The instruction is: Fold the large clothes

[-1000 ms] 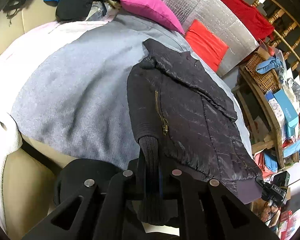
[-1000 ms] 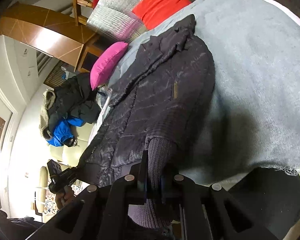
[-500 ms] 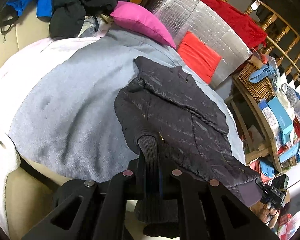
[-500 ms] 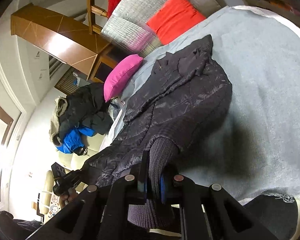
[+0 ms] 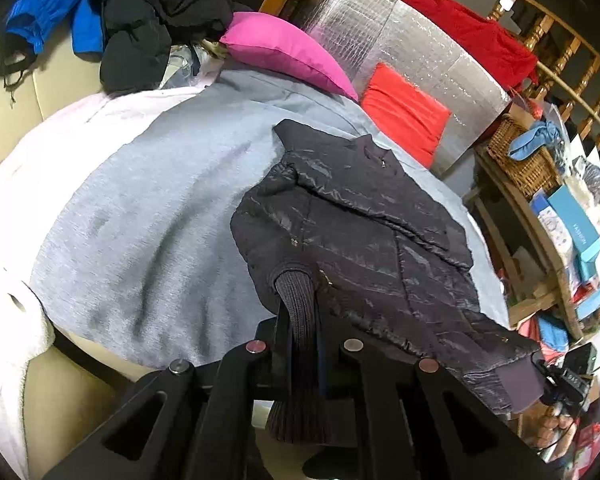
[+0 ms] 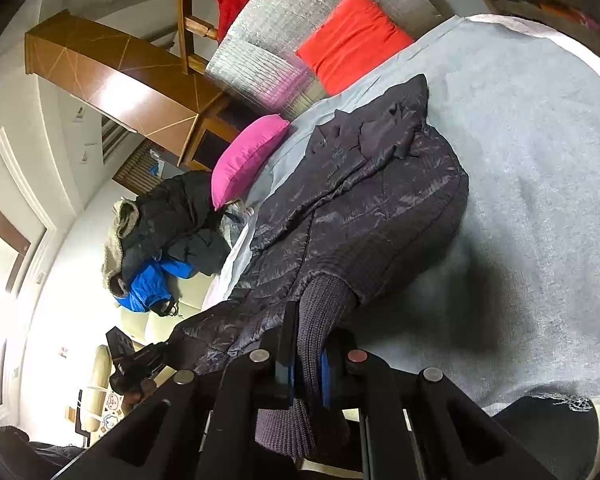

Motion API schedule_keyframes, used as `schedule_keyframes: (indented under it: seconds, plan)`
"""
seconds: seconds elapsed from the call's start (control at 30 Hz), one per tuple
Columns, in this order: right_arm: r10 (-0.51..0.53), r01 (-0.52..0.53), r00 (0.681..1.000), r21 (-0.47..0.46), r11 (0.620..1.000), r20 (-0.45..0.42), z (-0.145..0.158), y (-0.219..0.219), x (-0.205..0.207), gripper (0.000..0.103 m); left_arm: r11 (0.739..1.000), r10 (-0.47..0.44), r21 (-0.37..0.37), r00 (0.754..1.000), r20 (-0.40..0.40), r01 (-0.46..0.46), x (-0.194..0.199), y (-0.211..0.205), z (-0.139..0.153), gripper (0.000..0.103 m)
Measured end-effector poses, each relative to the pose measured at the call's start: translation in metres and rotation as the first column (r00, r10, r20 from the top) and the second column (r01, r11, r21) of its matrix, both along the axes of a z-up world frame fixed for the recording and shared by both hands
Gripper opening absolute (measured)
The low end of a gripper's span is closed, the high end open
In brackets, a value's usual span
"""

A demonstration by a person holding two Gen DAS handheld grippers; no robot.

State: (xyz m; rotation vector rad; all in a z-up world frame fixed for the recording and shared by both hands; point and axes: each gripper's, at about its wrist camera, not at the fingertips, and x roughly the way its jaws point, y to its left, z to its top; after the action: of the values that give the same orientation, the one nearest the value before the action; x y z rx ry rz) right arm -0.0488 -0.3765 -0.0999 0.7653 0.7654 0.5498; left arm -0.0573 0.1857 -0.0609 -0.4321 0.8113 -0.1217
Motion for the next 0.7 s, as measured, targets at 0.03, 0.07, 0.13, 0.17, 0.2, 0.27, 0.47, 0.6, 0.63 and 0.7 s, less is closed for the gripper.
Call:
schedule_keyframes:
  seconds: [0.03,0.07,0.13,0.17,0.2,0.27,0.47,0.6,0.63,0.7]
  plan:
    - [0.0,0.0,1.0,-0.001,1.0,-0.002,0.0,0.0,0.001,0.009,1.0,0.001,0.008,1.0,0.0,-0.001,0.0,-0.001,0.0,0.009]
    - [0.0,0.0,1.0,-0.004,1.0,-0.003,0.0,0.0,0.001,0.009,1.0,0.001,0.015,1.0,0.0,-0.001,0.0,-0.001,-0.001,0.009]
    - [0.0,0.0,1.0,-0.009,1.0,-0.002,0.003,0.001,0.0,0.009,1.0,0.002,0.025,1.0,0.002,-0.002,-0.001,-0.001,-0.001,0.009]
    - [-0.002,0.002,1.0,-0.011,1.0,0.0,0.004,0.002,0.0,0.009,1.0,0.002,0.027,1.0,0.002,-0.002,-0.001,-0.001,-0.001,0.009]
    - [-0.003,0.003,1.0,-0.013,1.0,0.001,0.005,0.002,0.0,0.009,1.0,0.003,0.027,1.0,0.003,-0.003,-0.001,-0.001,-0.001,0.009]
    - [-0.004,0.005,1.0,-0.016,1.0,0.004,0.008,0.003,0.0,0.009,1.0,0.003,0.027,1.0,0.005,-0.003,-0.002,0.0,-0.001,0.009]
    - [-0.009,0.01,1.0,-0.02,1.0,0.012,0.011,0.003,-0.001,0.009,1.0,0.005,0.025,1.0,0.003,-0.005,-0.002,0.0,-0.002,0.009]
    - [-0.012,0.012,1.0,-0.017,1.0,0.013,0.011,0.002,-0.001,0.009,1.0,0.001,0.026,1.0,0.008,-0.002,-0.002,0.001,0.0,0.009]
    - [-0.013,0.013,1.0,-0.017,1.0,0.014,0.011,0.002,-0.001,0.009,1.0,0.001,0.027,1.0,0.009,-0.001,-0.002,0.0,0.0,0.009]
    - [-0.015,0.015,1.0,-0.014,1.0,0.015,0.011,0.001,-0.001,0.009,1.0,-0.001,0.031,1.0,0.011,0.0,-0.002,-0.001,0.002,0.009]
